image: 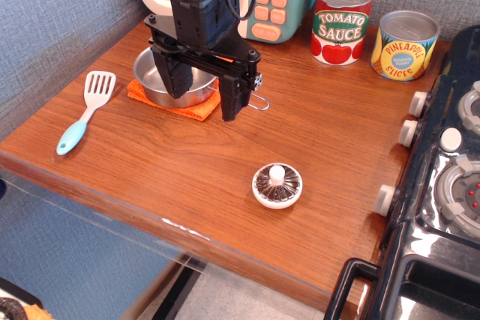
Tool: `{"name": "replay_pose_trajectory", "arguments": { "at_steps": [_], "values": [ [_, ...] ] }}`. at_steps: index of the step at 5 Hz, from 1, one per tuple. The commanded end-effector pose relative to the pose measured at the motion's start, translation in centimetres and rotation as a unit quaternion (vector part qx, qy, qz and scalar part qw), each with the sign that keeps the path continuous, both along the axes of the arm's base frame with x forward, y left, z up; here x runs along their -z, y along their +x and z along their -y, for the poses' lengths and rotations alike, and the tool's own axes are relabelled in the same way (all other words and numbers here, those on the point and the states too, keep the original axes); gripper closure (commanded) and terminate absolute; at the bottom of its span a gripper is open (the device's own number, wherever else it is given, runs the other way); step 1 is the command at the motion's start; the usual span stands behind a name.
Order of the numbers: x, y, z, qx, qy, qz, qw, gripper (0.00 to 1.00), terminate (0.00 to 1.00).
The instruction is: Put the pot right under the napkin.
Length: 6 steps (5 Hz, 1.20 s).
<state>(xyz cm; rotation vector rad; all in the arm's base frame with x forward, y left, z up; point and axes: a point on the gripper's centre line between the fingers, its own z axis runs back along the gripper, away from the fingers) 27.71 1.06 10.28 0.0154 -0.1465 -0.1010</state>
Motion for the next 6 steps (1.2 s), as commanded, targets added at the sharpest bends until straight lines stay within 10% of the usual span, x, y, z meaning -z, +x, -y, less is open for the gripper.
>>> {"name": "replay_pose_trajectory", "arguments": {
  "at_steps": [1,6],
  "values": [
    [0.0,0.0,0.0,0.000,0.000,0.000,1.0000,0.00,0.00],
    [1.7,8.1,-12.8,-0.173,0.015,0.004,0.9849,0.00,0.00]
  ]
}}
